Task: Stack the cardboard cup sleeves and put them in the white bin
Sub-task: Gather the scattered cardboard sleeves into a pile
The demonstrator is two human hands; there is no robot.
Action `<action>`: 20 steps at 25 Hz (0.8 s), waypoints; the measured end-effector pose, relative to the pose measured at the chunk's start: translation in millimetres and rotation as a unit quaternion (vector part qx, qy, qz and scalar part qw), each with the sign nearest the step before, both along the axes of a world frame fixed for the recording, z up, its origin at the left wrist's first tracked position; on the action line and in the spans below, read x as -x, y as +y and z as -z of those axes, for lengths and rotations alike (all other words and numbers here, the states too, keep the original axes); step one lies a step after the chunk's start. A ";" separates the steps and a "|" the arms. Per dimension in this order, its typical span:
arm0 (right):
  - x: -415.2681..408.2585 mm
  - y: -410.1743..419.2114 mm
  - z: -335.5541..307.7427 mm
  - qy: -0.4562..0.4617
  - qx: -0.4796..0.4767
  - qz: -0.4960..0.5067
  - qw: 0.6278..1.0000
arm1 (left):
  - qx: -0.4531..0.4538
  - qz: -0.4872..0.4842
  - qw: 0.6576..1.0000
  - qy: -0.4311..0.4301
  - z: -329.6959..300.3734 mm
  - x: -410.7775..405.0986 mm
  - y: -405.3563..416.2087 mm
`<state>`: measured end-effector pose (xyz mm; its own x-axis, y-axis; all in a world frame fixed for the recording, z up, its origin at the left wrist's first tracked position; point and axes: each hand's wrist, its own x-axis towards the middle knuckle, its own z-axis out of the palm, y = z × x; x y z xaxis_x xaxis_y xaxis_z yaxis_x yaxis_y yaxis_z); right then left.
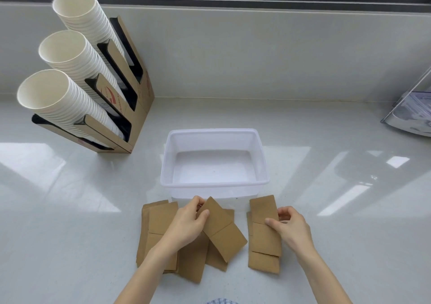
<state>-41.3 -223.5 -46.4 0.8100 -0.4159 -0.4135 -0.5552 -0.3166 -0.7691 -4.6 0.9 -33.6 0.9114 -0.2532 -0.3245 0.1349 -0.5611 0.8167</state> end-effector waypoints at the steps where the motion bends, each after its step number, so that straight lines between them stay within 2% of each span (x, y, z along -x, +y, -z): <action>1: 1.0 0.6 0.1 -0.015 0.002 -0.001 1.000 | -0.001 -0.002 1.000 -0.002 -0.5 0.1 0.0; 5: 3.7 5.0 -8.6 -0.073 -0.029 -0.027 0.997 | -0.001 -0.010 1.000 0.003 -2.5 0.1 -1.1; 10: 3.1 19.2 -23.3 -0.087 -0.091 -0.129 0.984 | -0.001 -0.012 1.000 0.023 -1.5 4.8 -1.3; 15: -1.1 44.9 -19.6 -0.089 0.004 -0.208 0.974 | 0.035 -0.023 0.997 0.058 1.6 11.4 -7.1; 20: -4.1 57.8 -9.3 -0.116 0.047 -0.202 0.971 | 0.067 -0.021 0.995 0.064 2.3 19.6 -13.3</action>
<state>-37.1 -165.8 -37.1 0.9817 -0.0718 -0.1763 -0.1865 -0.5475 -0.8157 -24.2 -12.4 -35.9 0.8755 -0.2643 -0.4044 0.2641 -0.4390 0.8588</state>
